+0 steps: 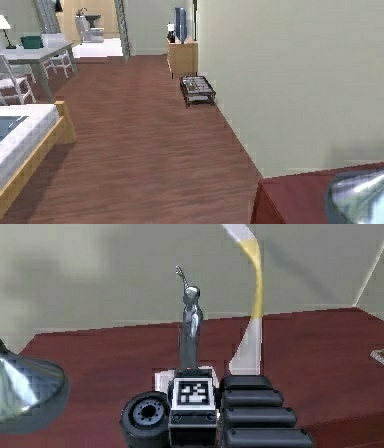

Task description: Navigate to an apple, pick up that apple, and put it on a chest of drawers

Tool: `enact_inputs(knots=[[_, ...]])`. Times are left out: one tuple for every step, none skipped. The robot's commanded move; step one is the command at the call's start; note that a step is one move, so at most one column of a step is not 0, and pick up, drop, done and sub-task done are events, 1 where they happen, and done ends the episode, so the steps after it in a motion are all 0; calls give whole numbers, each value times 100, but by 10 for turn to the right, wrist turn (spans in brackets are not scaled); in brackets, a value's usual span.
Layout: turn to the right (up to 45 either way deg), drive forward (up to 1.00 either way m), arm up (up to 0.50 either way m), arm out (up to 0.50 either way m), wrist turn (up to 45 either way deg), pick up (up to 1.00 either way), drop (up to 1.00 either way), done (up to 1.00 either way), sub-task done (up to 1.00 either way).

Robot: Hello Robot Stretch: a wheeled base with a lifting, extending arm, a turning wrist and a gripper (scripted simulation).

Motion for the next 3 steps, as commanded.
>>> enact_inputs(knots=[[60, 0, 0, 0, 0, 0, 0, 0, 0], [0, 0, 0, 36, 0, 0, 0, 0, 0], [0, 0, 0, 0, 450, 0, 0, 0, 0]])
